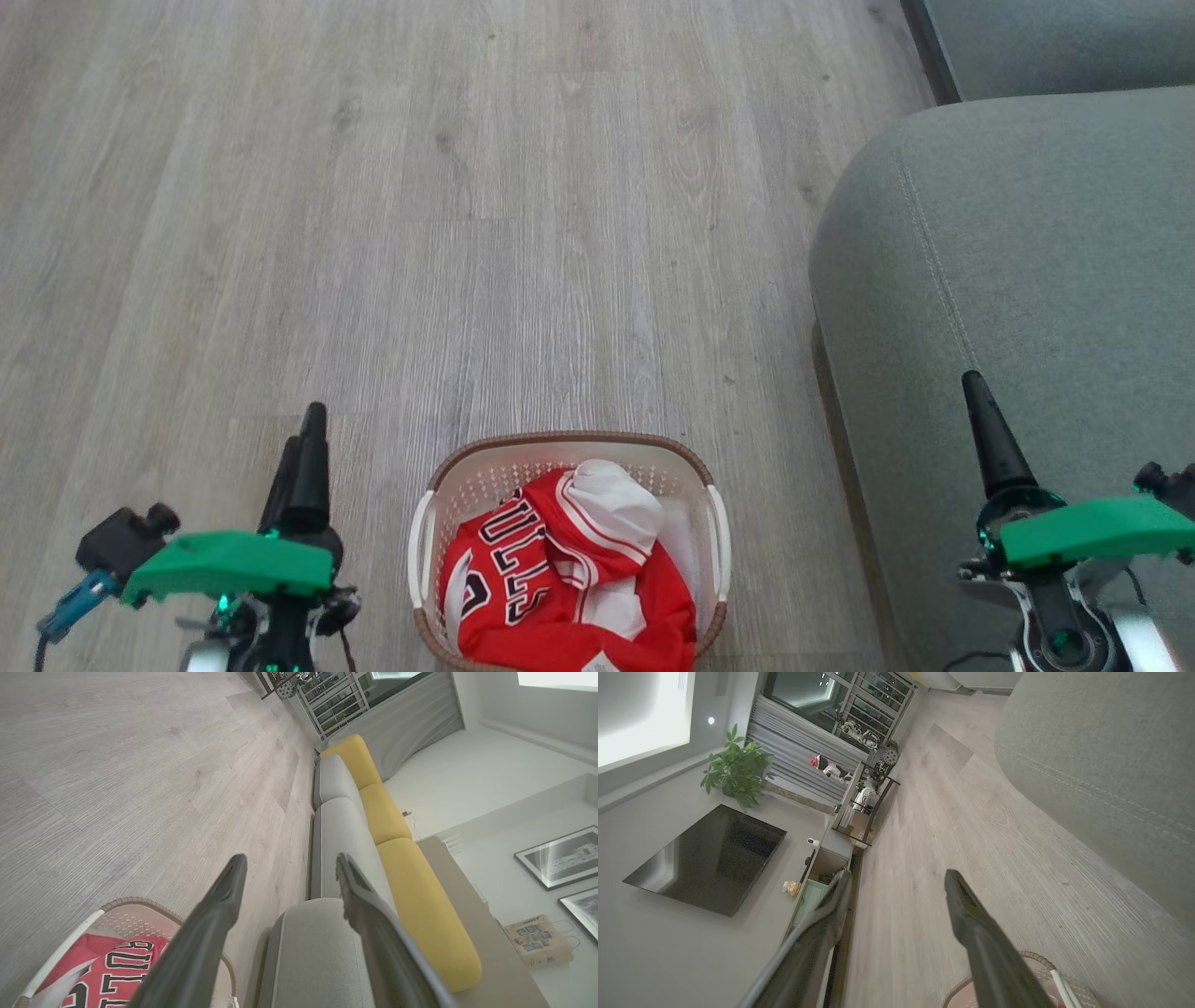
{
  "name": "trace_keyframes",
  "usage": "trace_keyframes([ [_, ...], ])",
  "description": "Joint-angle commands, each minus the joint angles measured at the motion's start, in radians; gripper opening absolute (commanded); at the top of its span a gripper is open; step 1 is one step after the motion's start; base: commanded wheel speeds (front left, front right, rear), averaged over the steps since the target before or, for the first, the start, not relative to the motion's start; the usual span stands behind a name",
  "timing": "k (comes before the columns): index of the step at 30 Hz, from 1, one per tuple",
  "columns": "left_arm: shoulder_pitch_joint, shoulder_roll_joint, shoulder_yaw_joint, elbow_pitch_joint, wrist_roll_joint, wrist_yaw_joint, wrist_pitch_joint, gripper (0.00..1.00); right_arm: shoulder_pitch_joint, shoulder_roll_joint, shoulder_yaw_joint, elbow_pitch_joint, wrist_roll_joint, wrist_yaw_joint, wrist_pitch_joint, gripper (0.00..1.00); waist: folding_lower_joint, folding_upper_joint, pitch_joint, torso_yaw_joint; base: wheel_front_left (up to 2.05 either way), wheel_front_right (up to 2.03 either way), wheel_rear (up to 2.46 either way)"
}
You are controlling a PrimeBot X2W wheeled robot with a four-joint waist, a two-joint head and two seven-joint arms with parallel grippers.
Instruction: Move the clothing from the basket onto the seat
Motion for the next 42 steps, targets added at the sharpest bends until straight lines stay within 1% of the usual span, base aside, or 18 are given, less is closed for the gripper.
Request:
trace_keyframes([
  [1, -0.055, 0.011, 0.001, -0.048, 0.046, 0.006, -0.011, 1.00, -0.056, -0.027, 0.012, -0.048, -0.037, 0.000, -0.017, 1.00, 0.0000, 0.0000, -0.001, 0.001, 0.00, 0.00, 0.00],
  [5, -0.056, 0.011, -0.016, -0.053, 0.123, 0.017, -0.023, 1.00, -0.058, -0.038, 0.028, -0.055, -0.104, 0.000, -0.029, 1.00, 0.0000, 0.0000, -0.002, 0.003, 0.00, 0.00, 0.00],
  [17, -0.061, 0.013, -0.056, -0.078, 0.296, 0.043, -0.061, 1.00, -0.062, -0.050, 0.057, -0.089, -0.276, 0.000, -0.068, 1.00, 0.0000, 0.0000, -0.004, 0.007, 0.00, 0.00, 0.00],
  [42, -0.068, 0.014, -0.112, -0.144, 0.582, 0.080, -0.131, 1.00, -0.066, -0.088, 0.110, -0.124, -0.505, 0.000, -0.139, 1.00, 0.0000, 0.0000, -0.001, 0.010, 0.00, 0.00, 0.00],
])
